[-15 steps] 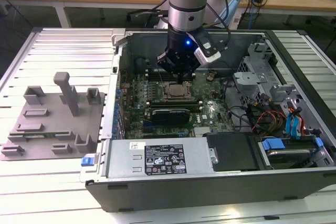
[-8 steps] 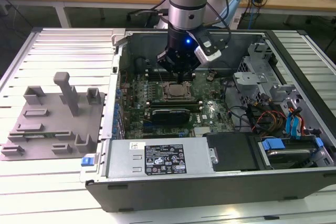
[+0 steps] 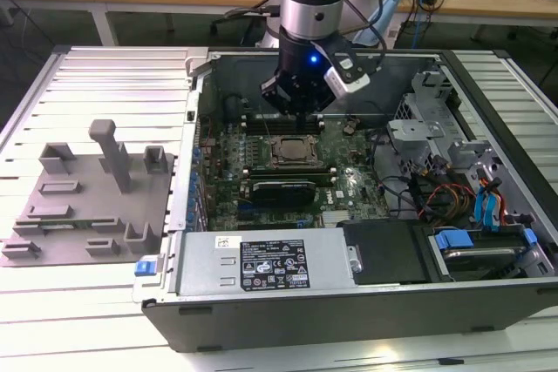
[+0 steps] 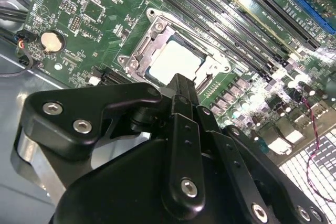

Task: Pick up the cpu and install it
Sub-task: 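Install the first cpu locking lever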

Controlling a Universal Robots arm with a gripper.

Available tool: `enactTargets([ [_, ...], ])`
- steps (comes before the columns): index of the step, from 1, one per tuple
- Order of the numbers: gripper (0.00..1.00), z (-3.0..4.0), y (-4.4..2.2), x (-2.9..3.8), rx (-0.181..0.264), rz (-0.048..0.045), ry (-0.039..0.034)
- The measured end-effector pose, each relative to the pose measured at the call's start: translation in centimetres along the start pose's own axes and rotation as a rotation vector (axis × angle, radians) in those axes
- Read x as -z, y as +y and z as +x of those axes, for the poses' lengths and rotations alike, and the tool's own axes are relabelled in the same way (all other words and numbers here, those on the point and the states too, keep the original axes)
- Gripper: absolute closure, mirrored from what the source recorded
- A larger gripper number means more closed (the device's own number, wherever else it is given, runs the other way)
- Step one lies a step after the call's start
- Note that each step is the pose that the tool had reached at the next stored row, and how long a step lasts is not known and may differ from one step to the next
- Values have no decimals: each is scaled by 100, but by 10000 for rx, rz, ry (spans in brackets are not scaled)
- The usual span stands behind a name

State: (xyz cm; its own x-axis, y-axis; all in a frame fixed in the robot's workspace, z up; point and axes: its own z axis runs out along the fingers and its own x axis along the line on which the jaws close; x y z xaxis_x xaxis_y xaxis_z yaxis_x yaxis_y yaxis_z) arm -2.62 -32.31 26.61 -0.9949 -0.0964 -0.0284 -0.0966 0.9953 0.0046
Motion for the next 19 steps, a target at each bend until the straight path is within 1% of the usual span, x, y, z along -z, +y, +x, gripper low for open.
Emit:
enactTargets([
  [4, 89, 14, 2, 8, 0, 0, -1],
  [7, 89, 51, 5, 10, 0, 0, 0],
  [17, 89, 276, 27, 16, 0, 0, -1],
  [19, 89, 350, 34, 18, -1, -1, 0],
])
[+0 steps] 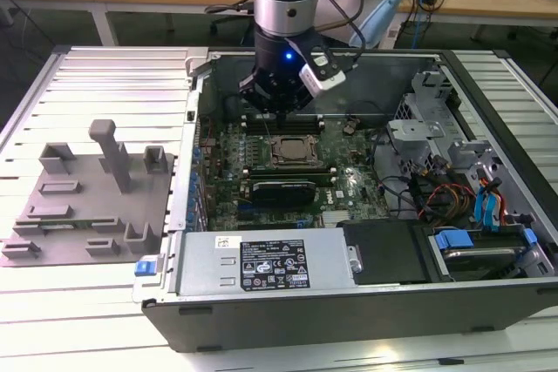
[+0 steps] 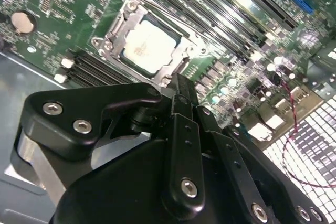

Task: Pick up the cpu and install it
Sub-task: 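Install the first cpu locking lever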

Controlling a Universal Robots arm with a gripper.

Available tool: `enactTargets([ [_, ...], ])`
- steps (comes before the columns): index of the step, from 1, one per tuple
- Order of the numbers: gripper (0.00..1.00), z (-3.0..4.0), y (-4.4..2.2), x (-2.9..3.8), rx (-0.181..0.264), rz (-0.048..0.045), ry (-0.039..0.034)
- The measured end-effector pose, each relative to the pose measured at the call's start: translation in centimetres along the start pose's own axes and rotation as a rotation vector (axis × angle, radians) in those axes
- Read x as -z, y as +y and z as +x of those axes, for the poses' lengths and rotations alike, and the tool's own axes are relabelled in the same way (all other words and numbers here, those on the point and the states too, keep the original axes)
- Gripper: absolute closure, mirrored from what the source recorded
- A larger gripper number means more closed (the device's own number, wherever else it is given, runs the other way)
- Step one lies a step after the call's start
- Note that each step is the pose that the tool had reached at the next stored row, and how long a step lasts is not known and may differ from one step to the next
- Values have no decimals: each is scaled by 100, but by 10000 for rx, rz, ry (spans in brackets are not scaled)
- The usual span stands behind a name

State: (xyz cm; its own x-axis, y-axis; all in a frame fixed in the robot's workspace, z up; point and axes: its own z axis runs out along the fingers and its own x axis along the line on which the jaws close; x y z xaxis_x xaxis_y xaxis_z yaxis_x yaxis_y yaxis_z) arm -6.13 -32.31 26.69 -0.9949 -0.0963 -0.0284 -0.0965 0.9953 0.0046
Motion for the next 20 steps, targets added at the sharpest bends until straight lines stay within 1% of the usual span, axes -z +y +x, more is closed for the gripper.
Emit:
enactTargets([
  [3, 89, 60, 6, 2, 1, 0, 0],
  [4, 89, 114, 11, 3, 0, 0, 0],
  [5, 89, 150, 14, 4, 1, 1, -1],
  [6, 89, 233, 23, 6, 0, 0, -1],
  [8, 89, 277, 27, 5, 0, -12, -1],
  [9, 89, 287, 27, 5, -2, -69, -6],
  [10, 89, 295, 24, 5, -4, -245, -24],
  [11, 89, 308, 20, 5, -13, -511, -50],
  [12, 89, 340, 17, 2, -19, -746, -73],
  [13, 89, 358, 15, 0, -20, -815, -79],
  [14, 89, 375, 13, -2, -21, -936, -92],
  [15, 89, 390, 9, -4, -24, -1125, -110],
  [16, 89, 398, 7, -4, -31, -1269, -123],
  [18, 89, 420, -6, -6, -47, -1840, -179],
  [19, 89, 431, -12, -6, -56, -2145, -209],
  [20, 89, 437, -16, -6, -61, -2357, -229],
])
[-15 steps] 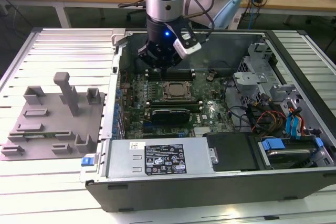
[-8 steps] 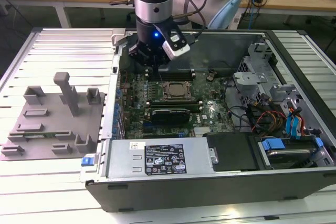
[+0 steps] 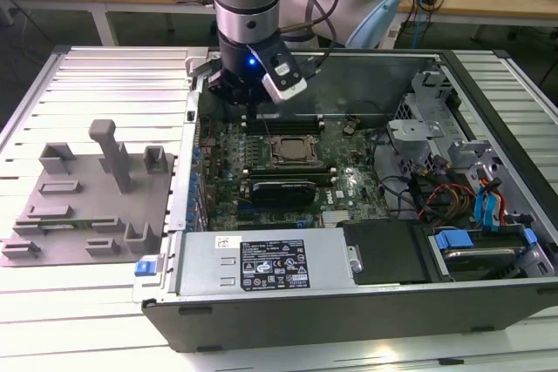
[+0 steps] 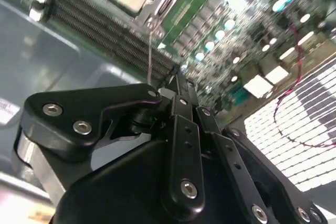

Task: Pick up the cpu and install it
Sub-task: 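Install the first cpu locking lever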

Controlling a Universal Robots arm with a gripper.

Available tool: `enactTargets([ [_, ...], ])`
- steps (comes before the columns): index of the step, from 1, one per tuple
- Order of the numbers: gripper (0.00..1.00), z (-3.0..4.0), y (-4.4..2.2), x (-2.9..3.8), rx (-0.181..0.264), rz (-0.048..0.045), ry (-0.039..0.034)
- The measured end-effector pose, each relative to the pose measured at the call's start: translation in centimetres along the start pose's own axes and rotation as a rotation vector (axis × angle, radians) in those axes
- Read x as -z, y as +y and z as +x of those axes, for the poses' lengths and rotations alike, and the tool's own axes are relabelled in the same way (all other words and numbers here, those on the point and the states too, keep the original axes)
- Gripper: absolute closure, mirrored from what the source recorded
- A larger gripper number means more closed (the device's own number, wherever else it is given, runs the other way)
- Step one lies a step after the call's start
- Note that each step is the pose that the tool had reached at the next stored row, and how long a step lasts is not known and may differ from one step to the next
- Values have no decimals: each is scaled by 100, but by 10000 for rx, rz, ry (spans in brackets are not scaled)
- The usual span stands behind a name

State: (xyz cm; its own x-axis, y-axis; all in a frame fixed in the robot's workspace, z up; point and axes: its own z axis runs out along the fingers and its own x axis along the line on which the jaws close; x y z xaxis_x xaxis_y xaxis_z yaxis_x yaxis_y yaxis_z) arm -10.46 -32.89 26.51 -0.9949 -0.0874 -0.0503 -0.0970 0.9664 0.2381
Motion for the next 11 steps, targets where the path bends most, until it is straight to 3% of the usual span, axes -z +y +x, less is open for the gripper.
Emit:
enactTargets([
  [1, 89, 8, -8, -1, -9, -281, -28],
  [3, 89, 13, -27, -40, -15, -514, -52],
  [8, 89, 7, -46, -108, -15, -586, -56],
  [11, 89, -45, -55, -124, -16, -590, -58],
])
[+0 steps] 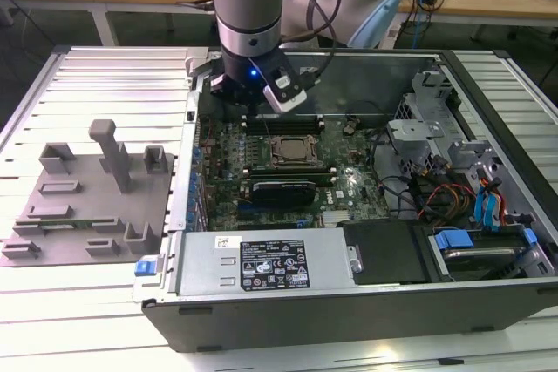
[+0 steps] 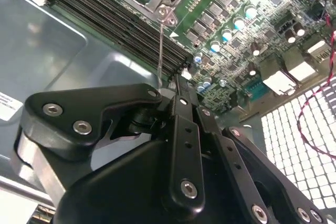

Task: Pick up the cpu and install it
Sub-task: 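Install the first cpu locking lever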

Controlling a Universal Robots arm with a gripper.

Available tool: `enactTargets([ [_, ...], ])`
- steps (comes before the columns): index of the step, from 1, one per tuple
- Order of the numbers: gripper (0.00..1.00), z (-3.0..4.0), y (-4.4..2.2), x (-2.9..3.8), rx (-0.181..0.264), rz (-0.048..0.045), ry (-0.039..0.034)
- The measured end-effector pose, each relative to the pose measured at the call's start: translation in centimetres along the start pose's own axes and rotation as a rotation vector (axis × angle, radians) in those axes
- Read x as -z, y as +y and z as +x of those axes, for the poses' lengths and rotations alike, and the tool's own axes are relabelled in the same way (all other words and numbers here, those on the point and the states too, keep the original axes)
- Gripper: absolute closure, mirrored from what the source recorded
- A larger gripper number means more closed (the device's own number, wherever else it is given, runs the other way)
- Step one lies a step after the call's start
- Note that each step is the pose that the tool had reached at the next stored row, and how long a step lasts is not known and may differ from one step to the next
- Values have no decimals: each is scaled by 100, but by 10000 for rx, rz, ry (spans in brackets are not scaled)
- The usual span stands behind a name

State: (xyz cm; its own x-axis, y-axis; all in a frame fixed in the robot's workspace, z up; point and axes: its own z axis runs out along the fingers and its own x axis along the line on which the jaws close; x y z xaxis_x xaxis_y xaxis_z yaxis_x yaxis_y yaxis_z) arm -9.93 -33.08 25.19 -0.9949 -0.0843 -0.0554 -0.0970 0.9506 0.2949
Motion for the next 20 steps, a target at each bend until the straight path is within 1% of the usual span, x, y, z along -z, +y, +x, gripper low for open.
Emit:
enactTargets([
  [3, 89, -73, -8, -5, -1, -1, -1],
  [6, 89, -208, -22, -11, -3, 1, 0],
  [8, 89, -276, -29, -16, 0, 1, 1],
  [9, 89, -367, -39, -22, -2, -1, 1],
  [10, 89, -398, -43, -24, 0, -1, 1],
  [14, 89, -412, -45, -30, -8, -2, 2],
  [17, 89, -429, -61, -73, -186, 10, -51],
  [18, 89, -429, -72, -106, -382, 22, -111],
  [20, 89, -427, -83, -141, -762, 46, -228],
])
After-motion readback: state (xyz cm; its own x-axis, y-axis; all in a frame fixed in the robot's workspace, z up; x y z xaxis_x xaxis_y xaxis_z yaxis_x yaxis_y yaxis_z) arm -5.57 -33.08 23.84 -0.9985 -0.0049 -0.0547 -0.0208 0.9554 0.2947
